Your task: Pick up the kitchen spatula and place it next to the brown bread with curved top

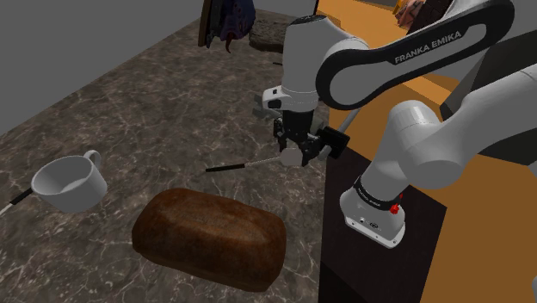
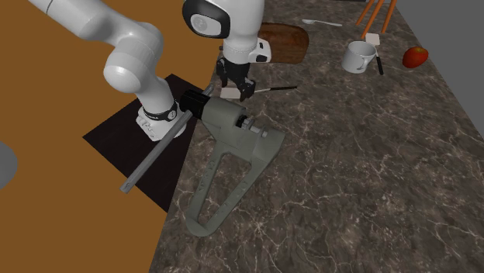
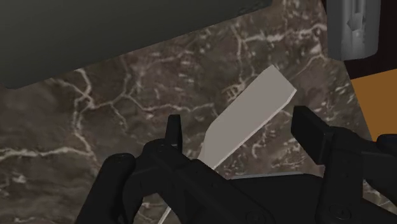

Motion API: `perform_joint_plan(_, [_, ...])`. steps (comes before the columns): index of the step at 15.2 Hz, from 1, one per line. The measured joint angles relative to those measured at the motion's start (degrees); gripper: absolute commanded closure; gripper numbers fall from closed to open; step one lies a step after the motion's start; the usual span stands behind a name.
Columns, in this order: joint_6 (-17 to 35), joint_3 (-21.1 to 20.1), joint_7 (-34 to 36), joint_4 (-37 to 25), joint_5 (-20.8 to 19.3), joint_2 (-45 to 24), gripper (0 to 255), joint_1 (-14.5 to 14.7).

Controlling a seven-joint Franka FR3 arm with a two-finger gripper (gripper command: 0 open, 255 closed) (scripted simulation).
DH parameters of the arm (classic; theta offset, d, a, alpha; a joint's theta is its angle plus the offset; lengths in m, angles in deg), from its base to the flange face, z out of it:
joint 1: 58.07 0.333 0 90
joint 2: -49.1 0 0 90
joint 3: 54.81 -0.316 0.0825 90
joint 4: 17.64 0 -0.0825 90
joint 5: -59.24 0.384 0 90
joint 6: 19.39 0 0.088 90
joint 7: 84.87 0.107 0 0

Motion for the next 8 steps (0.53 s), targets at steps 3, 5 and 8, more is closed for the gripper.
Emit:
perform_joint_plan(3, [-0.1,0.0,0.0,0.1,0.0,0.1,0,0.0])
perform_joint_plan(5, [-3.1,0.0,0.3,-1.6,-0.3,1.5,0,-0.2])
perform_joint_plan(8, [-7.5,0.2,0.4,-5.0,-0.7,2.4,0,-0.4])
